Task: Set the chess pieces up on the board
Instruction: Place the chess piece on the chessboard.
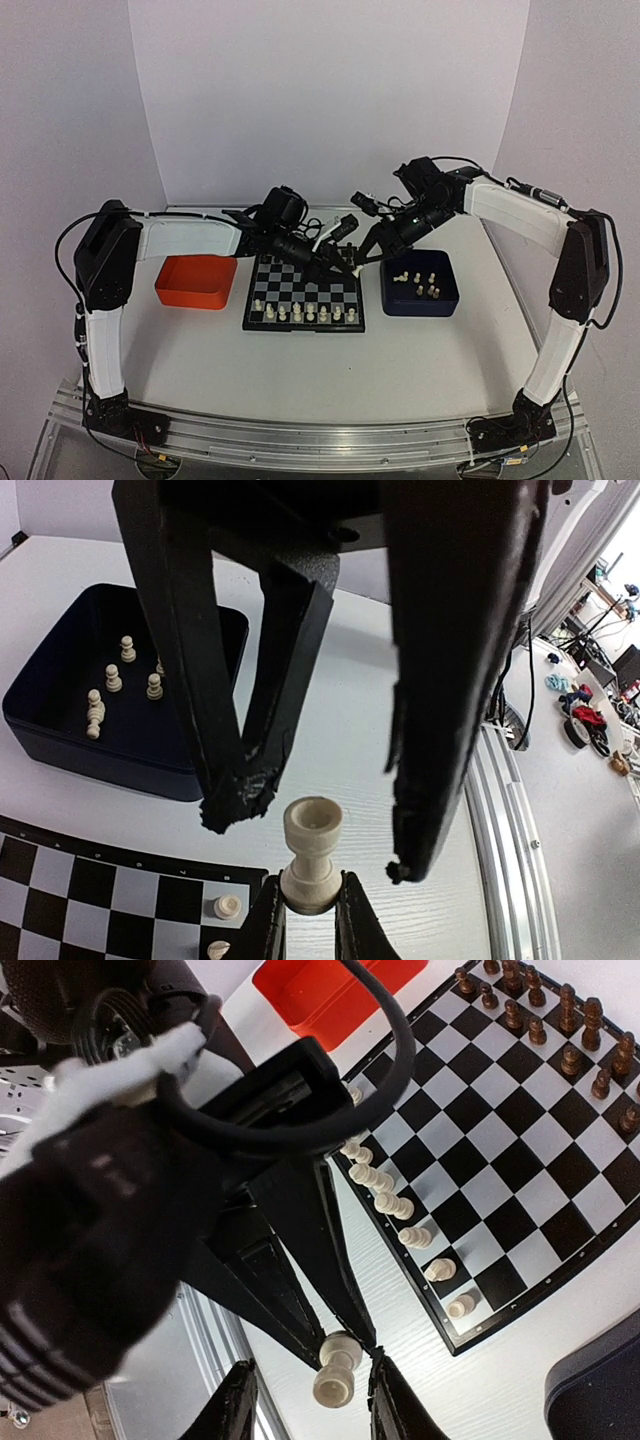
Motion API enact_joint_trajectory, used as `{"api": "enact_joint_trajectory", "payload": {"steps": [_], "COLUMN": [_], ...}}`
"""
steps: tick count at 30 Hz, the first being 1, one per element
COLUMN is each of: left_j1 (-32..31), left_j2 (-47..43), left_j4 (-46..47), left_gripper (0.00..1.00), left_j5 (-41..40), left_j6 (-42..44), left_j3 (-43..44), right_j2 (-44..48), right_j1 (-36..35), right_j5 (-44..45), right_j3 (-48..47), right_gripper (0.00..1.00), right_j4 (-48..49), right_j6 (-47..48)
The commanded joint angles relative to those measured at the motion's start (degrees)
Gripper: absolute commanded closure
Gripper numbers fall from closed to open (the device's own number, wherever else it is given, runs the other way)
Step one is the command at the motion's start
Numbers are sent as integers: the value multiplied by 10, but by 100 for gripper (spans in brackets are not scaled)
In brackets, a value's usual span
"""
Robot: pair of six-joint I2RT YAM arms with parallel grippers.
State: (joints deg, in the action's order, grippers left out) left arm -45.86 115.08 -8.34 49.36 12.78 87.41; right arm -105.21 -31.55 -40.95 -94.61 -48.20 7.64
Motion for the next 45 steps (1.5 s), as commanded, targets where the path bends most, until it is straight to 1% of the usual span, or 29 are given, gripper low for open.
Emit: {"api": "enact_joint_trajectory", "payload": {"steps": [1,4,7,10,13,15,18,22,25,28,33,36,41,45], "left_j1": [-1,-1,1,7,18,21,21,21,21,21,21,21,21,21], "left_j2": [-50,-63,-77,-96,-109,-113,-120,-138,-149,-158,-177,-181,-186,-185], "left_j4": [130,177,246,336,432,459,460,468,435,391,388,405,469,514], "left_gripper": [100,100,100,100,100,100,100,100,100,100,100,100,100,100], "left_j5": [-11,-28,-50,-75,-77,-73,-74,-80,-90,-104,-113,-131,-142,-135], "left_j6": [-73,-104,-145,-201,-257,-275,-277,-279,-260,-244,-238,-248,-279,-296], "left_j3": [-40,-65,-97,-137,-170,-180,-183,-200,-198,-199,-220,-231,-254,-262], "right_j2": [25,39,61,92,125,141,156,160,151,138,106,92,75,76], "right_j1": [-3,-3,-3,-3,-3,-3,-3,-3,-3,-3,-5,-10,-24,-37], "right_j5": [-11,-17,-17,-14,-12,-21,-18,10,19,22,4,-6,-31,-51], "right_j3": [-8,8,45,96,144,174,195,199,185,164,135,123,115,122], "right_gripper": [60,55,50,48,48,48,50,52,52,52,52,53,58,60], "right_j4": [23,47,99,188,296,359,417,449,453,450,444,445,449,468], "right_j6": [9,13,17,7,-12,-27,-46,-69,-97,-117,-144,-143,-144,-128]}}
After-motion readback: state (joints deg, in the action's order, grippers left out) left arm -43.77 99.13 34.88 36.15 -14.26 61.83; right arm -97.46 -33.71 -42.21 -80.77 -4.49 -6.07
